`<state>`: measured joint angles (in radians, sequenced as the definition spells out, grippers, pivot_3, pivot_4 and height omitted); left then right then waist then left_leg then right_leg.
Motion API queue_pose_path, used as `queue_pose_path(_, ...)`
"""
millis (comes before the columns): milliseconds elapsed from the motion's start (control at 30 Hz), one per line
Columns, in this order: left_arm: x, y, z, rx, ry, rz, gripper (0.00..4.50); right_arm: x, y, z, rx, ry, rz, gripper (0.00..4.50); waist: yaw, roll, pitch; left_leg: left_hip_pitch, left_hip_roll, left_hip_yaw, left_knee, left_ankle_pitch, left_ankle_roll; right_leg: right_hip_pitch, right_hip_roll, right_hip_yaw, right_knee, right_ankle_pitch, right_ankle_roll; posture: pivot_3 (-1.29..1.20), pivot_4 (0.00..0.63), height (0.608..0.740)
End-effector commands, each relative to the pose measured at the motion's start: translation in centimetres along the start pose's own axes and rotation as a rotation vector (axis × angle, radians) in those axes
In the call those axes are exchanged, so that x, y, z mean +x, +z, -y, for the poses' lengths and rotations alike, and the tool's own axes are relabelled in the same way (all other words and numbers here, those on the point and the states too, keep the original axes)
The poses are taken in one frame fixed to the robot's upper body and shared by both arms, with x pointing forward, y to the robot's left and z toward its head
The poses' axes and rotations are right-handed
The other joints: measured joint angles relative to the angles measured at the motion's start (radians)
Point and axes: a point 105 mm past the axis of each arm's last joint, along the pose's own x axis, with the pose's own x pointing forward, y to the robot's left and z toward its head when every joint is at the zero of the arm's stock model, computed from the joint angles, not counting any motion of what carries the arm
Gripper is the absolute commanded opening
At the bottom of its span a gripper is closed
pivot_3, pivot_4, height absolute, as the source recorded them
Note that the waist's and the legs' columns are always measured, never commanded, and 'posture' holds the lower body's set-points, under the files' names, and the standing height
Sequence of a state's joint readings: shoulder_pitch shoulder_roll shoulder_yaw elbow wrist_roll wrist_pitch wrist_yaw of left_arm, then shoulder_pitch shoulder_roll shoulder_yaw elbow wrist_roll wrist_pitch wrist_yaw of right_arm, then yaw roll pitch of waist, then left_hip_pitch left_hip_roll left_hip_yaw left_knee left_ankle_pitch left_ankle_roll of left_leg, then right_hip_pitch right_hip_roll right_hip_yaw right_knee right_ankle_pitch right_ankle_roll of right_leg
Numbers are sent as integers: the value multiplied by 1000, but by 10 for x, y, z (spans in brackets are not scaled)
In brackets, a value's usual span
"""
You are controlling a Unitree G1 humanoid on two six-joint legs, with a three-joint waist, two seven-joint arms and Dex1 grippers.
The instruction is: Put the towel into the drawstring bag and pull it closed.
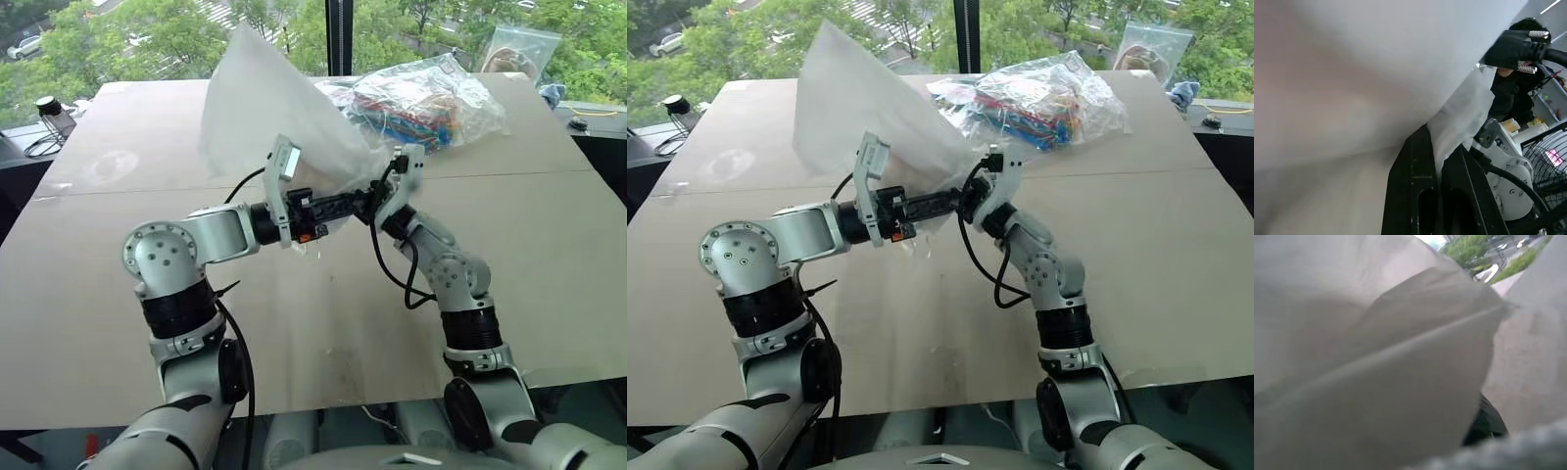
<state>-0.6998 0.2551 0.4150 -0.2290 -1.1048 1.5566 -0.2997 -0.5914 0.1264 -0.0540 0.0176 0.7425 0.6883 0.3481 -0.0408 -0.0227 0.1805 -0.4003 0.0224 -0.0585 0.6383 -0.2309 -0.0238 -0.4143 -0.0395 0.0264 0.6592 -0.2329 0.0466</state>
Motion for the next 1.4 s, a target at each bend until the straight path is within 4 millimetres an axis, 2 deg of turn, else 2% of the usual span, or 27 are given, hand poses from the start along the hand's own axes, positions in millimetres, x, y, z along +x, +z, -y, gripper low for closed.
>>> queue_pose_path(33,-10,9,9,72,-7,43,0,-9,7,-15,100,101,-5,461,4,0,0,0,0,0,0,0,0,0,0,-1,0,0,0,0,150,740)
queue_pose_path(67,-11,7,7,76,3,37,0,-10,8,-14,101,91,-11,970,3,0,0,0,0,0,0,0,0,0,0,-1,-1,0,0,0,150,740)
queue_pose_path(100,-13,6,6,78,9,32,0,-10,8,-12,92,78,-19,1222,3,0,0,0,0,0,0,0,0,0,0,-1,-1,0,0,0,150,740)
queue_pose_path(133,-15,6,3,72,17,32,0,-11,6,-7,69,40,-44,1802,3,0,0,0,0,0,0,0,0,0,0,-1,-1,0,0,0,150,740)
queue_pose_path(267,-22,9,-5,48,38,50,0,-20,0,2,-23,-34,-134,3665,0,0,0,0,0,0,0,0,0,0,0,-1,0,0,0,0,150,740)
queue_pose_path(533,-30,24,-18,11,66,79,0,-51,-9,7,-342,-89,-352,3665,0,0,0,0,-1,0,0,0,0,0,0,-1,-1,0,0,0,150,740)
queue_pose_path(700,-26,23,-17,27,63,52,0,-54,-2,9,-494,-105,-374,3665,-1,0,0,0,-1,0,0,0,0,0,0,-1,-1,0,0,0,150,740)
queue_pose_path(800,-21,23,-11,41,33,40,0,-44,-4,5,-463,-72,-369,2887,-2,0,0,0,-1,0,0,0,0,0,0,-1,-1,0,0,0,150,740)
queue_pose_path(867,-16,21,-4,54,1,20,0,-30,-9,-2,-434,-45,-363,1922,-2,0,0,0,-1,0,0,0,0,0,0,-1,-1,0,0,0,150,740)
queue_pose_path(967,-11,18,6,63,-48,-2,0,0,-11,-7,-232,-35,-272,510,-4,0,0,1,0,0,-1,0,0,0,0,0,-1,0,0,0,150,740)
queue_pose_path(1000,-11,18,7,62,-53,-4,0,6,-14,-3,-204,-57,-268,127,-4,0,0,0,0,0,-1,0,0,0,1,0,-1,0,0,0,150,740)
queue_pose_path(1033,-11,16,6,62,-48,-7,0,10,-19,0,-223,-71,-283,52,-3,0,0,0,0,-1,-1,0,0,0,1,0,-1,0,0,0,150,740)
queue_pose_path(1133,-14,14,1,62,-17,-6,0,13,-19,-5,-206,-40,-246,52,5,0,0,0,0,0,-1,0,0,0,0,-1,-2,0,0,0,150,740)
queue_pose_path(1267,-20,19,-11,52,45,31,0,-11,-8,-3,-286,-5,-260,52,10,0,0,-2,-2,-1,-1,0,0,0,-2,-2,-3,0,0,0,150,740)
queue_pose_path(1300,-22,19,-14,47,58,39,0,-19,-4,-2,-304,-4,-261,874,9,0,0,-2,-2,-1,-1,0,0,0,-2,-2,-4,0,0,0,150,740)
queue_pose_path(1367,-23,19,-18,47,73,42,0,-31,-1,-1,-384,-10,-289,1601,8,0,0,-2,-2,-1,-1,0,0,0,-2,-2,-3,0,0,0,150,740)
queue_pose_path(1400,-23,19,-19,51,80,42,0,-37,-1,-1,-417,-5,-308,1749,5,0,0,-2,-2,-1,-1,0,0,0,-2,-2,-3,0,0,0,150,740)
